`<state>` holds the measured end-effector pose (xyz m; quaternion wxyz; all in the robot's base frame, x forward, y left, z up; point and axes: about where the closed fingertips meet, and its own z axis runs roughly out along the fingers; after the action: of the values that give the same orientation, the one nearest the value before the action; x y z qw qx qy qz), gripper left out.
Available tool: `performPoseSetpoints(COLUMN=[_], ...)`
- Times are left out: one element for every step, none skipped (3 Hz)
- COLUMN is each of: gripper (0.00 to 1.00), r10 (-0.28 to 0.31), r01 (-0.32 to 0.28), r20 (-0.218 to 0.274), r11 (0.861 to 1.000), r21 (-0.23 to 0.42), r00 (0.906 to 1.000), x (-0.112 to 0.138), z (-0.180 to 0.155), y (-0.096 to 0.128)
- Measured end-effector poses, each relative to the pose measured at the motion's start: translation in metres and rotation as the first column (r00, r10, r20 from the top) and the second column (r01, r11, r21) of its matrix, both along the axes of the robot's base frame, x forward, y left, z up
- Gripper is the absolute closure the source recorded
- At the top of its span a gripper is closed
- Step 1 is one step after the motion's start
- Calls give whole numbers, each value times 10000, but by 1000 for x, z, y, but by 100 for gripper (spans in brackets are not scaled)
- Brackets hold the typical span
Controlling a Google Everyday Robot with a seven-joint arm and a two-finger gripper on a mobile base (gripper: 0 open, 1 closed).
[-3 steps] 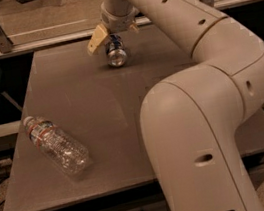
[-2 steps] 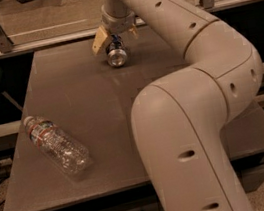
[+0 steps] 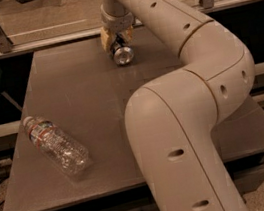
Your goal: Place pepsi can upright
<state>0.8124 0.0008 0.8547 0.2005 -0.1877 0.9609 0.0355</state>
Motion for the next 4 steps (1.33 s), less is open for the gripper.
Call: performPoseSetpoints(gripper=[86, 100, 100, 100], r10=[243, 1286, 2706, 3781], r01=[-260, -1492, -3450, -5201], r20=[466, 1561, 2943, 4189], r11=[9990, 9804, 9074, 7979], r21=[361, 1288, 2403, 3047], r00=[9986, 9793, 9166, 8255], x=[0, -2, -6, -15], z=[18, 54, 86, 113], y=[0, 10, 31, 48])
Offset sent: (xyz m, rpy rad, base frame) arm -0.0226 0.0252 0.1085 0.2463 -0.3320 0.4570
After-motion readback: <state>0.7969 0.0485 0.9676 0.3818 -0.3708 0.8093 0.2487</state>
